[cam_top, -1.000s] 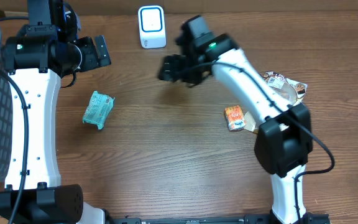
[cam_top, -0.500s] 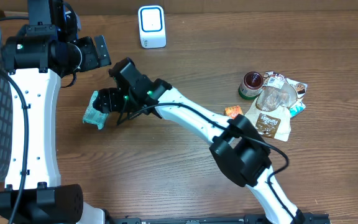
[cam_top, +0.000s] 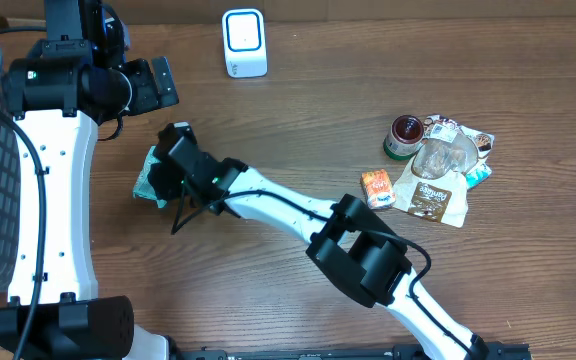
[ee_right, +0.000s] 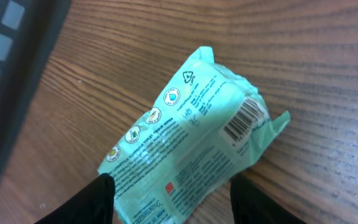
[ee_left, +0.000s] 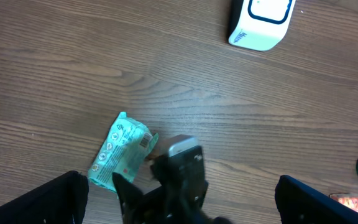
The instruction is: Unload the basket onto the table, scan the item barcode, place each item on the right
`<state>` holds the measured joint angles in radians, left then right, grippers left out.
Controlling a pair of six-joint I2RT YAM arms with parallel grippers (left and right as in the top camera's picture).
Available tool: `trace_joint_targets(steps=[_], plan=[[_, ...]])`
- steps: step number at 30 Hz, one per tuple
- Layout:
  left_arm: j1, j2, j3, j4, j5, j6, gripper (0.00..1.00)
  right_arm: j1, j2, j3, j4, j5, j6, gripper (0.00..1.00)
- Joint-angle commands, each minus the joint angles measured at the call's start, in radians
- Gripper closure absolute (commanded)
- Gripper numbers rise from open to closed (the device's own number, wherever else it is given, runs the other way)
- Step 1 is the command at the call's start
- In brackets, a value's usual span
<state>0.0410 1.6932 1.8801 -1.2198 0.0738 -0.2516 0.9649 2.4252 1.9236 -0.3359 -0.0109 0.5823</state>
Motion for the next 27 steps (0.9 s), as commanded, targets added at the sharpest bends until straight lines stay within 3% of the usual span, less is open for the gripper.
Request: trace_joint_targets(steps=[1, 8, 14, 17, 22, 27], plan=[[0.004, 0.005, 0.001, 0.0, -0.003, 0.012, 0.0, 0.035, 0.034, 0.003, 0.018, 0.166, -0.087, 0.44], [0.004, 0.005, 0.001, 0.0, -0.003, 0.012, 0.0, 0.045, 0.068, 0.003, 0.02, 0.184, -0.086, 0.5], [0.004, 0.005, 0.001, 0.0, -0.003, 0.012, 0.01, 0.039, 0.1, 0.002, -0.087, 0.239, -0.087, 0.5], [0.004, 0.005, 0.001, 0.0, -0.003, 0.012, 0.0, 0.034, 0.098, 0.005, -0.134, 0.282, -0.154, 0.5], [0.004, 0.005, 0.001, 0.0, -0.003, 0.012, 0.0, 0.0, 0.073, 0.053, -0.381, 0.34, -0.286, 0.49], [0.004, 0.005, 0.001, 0.0, -0.003, 0.012, 0.01, -0.06, -0.005, 0.098, -0.591, 0.332, -0.289, 0.49]])
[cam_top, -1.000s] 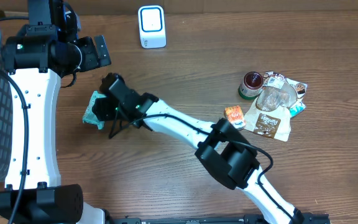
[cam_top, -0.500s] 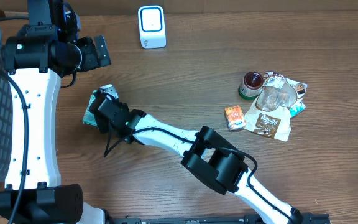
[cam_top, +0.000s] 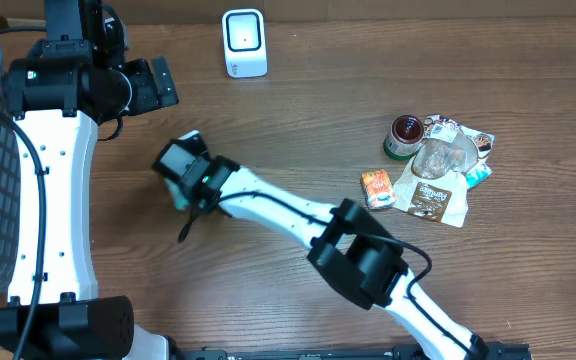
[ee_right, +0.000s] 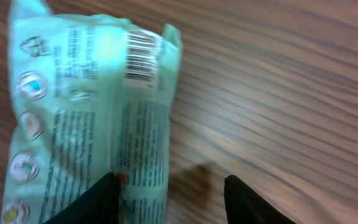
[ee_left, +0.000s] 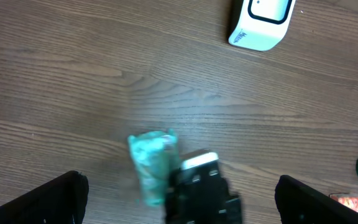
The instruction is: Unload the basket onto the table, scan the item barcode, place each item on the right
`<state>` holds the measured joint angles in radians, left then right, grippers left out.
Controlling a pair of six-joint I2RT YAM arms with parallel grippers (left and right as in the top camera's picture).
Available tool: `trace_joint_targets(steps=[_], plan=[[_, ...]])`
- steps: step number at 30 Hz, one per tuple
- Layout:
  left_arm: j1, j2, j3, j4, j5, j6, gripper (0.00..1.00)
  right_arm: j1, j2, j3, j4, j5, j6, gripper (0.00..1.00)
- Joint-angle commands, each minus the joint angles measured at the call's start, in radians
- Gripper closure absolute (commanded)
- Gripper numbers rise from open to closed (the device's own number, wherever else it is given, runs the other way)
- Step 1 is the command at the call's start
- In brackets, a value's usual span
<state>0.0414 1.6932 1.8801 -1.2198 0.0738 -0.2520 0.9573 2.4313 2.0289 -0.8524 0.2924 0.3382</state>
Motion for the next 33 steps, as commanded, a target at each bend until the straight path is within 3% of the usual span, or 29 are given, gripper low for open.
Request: trace_joint_targets(steps=[1, 5, 9, 11, 13, 15, 20, 27, 33], plan=[[0.003, 0.005, 0.001, 0.0, -0.003, 0.013, 0.0, -0.062, -0.029, 0.0, -0.1, 0.022, -0.044, 0.49], [0.003, 0.005, 0.001, 0.0, -0.003, 0.013, 0.0, -0.114, -0.102, 0.05, -0.192, -0.09, -0.044, 0.43], [0.003, 0.005, 0.001, 0.0, -0.003, 0.013, 0.0, -0.187, -0.153, 0.077, -0.225, -0.368, -0.008, 0.38], [0.003, 0.005, 0.001, 0.0, -0.003, 0.013, 0.01, -0.227, -0.159, 0.076, -0.198, -0.628, -0.002, 0.44], [0.003, 0.005, 0.001, 0.0, -0.003, 0.013, 0.0, -0.231, -0.157, 0.064, -0.147, -0.702, -0.001, 0.52], [0.003, 0.005, 0.001, 0.0, -0.003, 0.013, 0.01, -0.205, -0.142, 0.059, -0.09, -0.705, 0.014, 0.69], [0.003, 0.005, 0.001, 0.0, -0.003, 0.013, 0.0, -0.132, -0.08, 0.046, -0.026, -0.645, 0.135, 0.9], [0.003, 0.005, 0.001, 0.0, -0.003, 0.013, 0.0, -0.087, -0.028, 0.044, -0.078, -0.587, 0.16, 0.92], [0.003, 0.005, 0.001, 0.0, -0.003, 0.013, 0.0, -0.096, -0.028, 0.044, -0.23, -0.367, 0.198, 0.92]])
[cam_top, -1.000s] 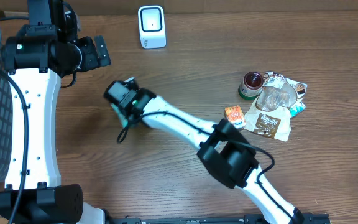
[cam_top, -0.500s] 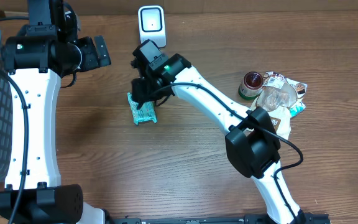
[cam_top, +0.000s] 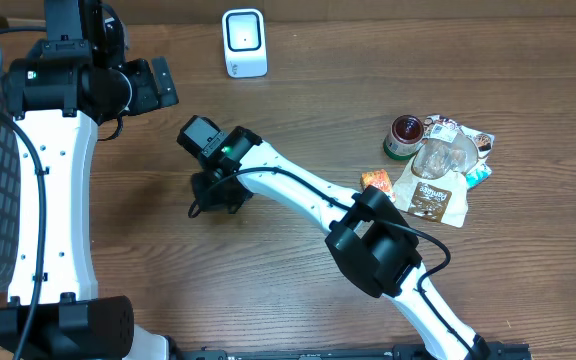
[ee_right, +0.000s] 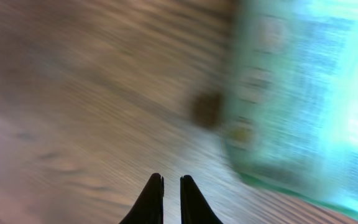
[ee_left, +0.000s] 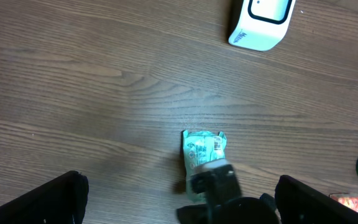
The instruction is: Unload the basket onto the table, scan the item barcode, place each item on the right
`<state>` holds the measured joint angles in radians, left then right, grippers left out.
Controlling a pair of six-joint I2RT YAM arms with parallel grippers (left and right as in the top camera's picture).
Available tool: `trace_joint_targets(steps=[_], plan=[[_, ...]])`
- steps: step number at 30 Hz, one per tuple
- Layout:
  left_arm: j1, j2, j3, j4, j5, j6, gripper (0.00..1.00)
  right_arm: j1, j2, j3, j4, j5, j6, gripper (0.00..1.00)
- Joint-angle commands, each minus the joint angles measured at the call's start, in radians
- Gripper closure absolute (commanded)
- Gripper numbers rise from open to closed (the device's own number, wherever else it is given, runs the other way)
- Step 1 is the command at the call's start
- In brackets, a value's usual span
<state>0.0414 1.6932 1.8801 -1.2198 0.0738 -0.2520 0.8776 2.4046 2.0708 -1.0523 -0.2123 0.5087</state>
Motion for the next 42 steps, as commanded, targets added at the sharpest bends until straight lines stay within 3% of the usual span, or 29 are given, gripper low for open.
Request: trace_joint_targets(steps=[1, 9, 14, 18, 22, 24, 26, 37, 42], plan=[[0.003, 0.005, 0.001, 0.0, -0.003, 0.013, 0.0, -0.021, -0.001, 0.002, -0.054, 0.159, 0.027, 0.93], [0.003, 0.005, 0.001, 0.0, -0.003, 0.013, 0.0, -0.061, -0.002, 0.002, -0.159, 0.155, 0.002, 0.94], [0.003, 0.005, 0.001, 0.0, -0.003, 0.013, 0.01, -0.069, -0.003, 0.037, -0.08, -0.188, -0.227, 0.95], [0.003, 0.005, 0.001, 0.0, -0.003, 0.013, 0.0, -0.054, -0.003, 0.034, 0.012, -0.319, -0.229, 0.96], [0.003, 0.005, 0.001, 0.0, -0.003, 0.013, 0.01, -0.038, 0.004, 0.015, 0.089, -0.136, -0.089, 0.96], [0.003, 0.005, 0.001, 0.0, -0.003, 0.013, 0.0, -0.028, 0.025, 0.009, 0.124, 0.051, -0.037, 0.96], [0.003, 0.005, 0.001, 0.0, -0.003, 0.013, 0.0, -0.026, 0.048, 0.008, 0.131, 0.142, -0.037, 0.96], [0.003, 0.005, 0.001, 0.0, -0.003, 0.013, 0.01, -0.101, 0.056, 0.008, -0.043, 0.188, -0.071, 0.96], [0.003, 0.005, 0.001, 0.0, -0.003, 0.013, 0.0, -0.152, -0.002, 0.013, -0.074, 0.037, -0.151, 0.96]])
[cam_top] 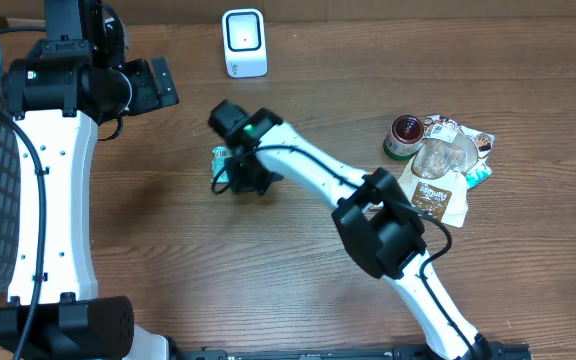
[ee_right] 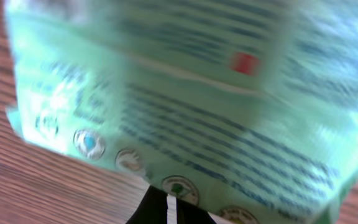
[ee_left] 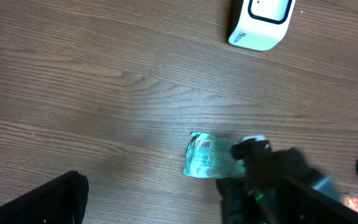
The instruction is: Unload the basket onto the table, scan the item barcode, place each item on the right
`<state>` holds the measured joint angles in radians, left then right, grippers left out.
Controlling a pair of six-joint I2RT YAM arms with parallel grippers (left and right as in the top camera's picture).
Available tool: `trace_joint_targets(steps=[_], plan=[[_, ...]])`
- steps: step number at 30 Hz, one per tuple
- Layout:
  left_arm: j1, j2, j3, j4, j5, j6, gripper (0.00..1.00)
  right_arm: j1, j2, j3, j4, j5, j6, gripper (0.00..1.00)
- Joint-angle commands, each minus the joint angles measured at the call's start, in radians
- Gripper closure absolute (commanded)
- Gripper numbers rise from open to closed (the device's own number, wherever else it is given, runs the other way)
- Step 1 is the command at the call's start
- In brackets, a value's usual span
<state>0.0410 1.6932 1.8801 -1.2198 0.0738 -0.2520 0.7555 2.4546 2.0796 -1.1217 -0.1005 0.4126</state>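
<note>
The item is a mint-green packet (cam_top: 220,157) lying on the wooden table, also seen in the left wrist view (ee_left: 206,156) with a small barcode near its upper left corner. The white scanner (cam_top: 244,42) stands at the back edge. My right gripper (ee_right: 167,210) is shut, and its tips touch the packet's printed face (ee_right: 191,106), which fills that view, blurred. In the overhead view the right gripper (cam_top: 238,172) sits just right of the packet. My left gripper (ee_left: 182,199) hangs wide open high above the table, holding nothing.
A heap of small goods (cam_top: 438,165) lies at the right, with a red-lidded jar (cam_top: 405,130) and an orange packet (cam_top: 377,188). A grey basket stands at the left edge. The right arm (cam_top: 318,180) stretches across the middle of the table.
The right gripper, still shut, has moved right and toward the scanner. The green packet has moved that way too and has turned. The left arm has not moved.
The right gripper stood open around the packet at the left of the table, barcode up. Then packet and gripper were further right, fingers still open. Then the fingers were shut with the packet beside them. Now the packet lies near the middle, below the scanner.
</note>
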Motion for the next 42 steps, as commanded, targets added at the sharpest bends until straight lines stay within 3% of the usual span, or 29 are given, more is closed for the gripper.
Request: trace_joint_targets(steps=[1, 4, 7, 9, 13, 18, 33, 37, 38, 42], plan=[[0.004, 0.005, 0.001, 0.0, -0.003, 0.013, 0.0, -0.047, -0.079, 0.02, -0.021, -0.142, -0.061, 0.96], [0.004, 0.005, 0.001, 0.0, -0.003, 0.013, 0.0, -0.113, -0.154, 0.058, -0.051, -0.255, -0.077, 0.9], [0.004, 0.005, 0.001, 0.0, -0.003, 0.013, 0.0, -0.198, -0.19, 0.06, -0.056, -0.254, -0.101, 0.68], [0.003, 0.005, 0.001, 0.0, -0.003, 0.013, 0.0, -0.245, -0.186, 0.057, -0.052, -0.265, -0.12, 0.59], [0.004, 0.005, 0.001, 0.0, -0.003, 0.013, 0.0, -0.323, -0.142, 0.006, 0.014, -0.442, -0.27, 0.52], [0.004, 0.005, 0.001, 0.0, -0.003, 0.013, 0.0, -0.324, -0.072, -0.012, 0.029, -0.504, -0.314, 0.51], [0.005, 0.005, 0.001, 0.0, -0.003, 0.013, 0.0, -0.231, 0.108, -0.019, 0.143, -0.616, -0.278, 0.52], [0.005, 0.005, 0.001, 0.0, -0.003, 0.013, 0.0, -0.209, 0.129, -0.019, 0.176, -0.612, -0.22, 0.64], [0.005, 0.005, 0.001, 0.0, -0.003, 0.013, 0.01, -0.209, 0.129, -0.019, 0.178, -0.612, -0.203, 0.74], [0.005, 0.005, 0.001, 0.0, -0.003, 0.013, 0.0, -0.221, 0.128, -0.019, 0.171, -0.621, -0.203, 0.92]])
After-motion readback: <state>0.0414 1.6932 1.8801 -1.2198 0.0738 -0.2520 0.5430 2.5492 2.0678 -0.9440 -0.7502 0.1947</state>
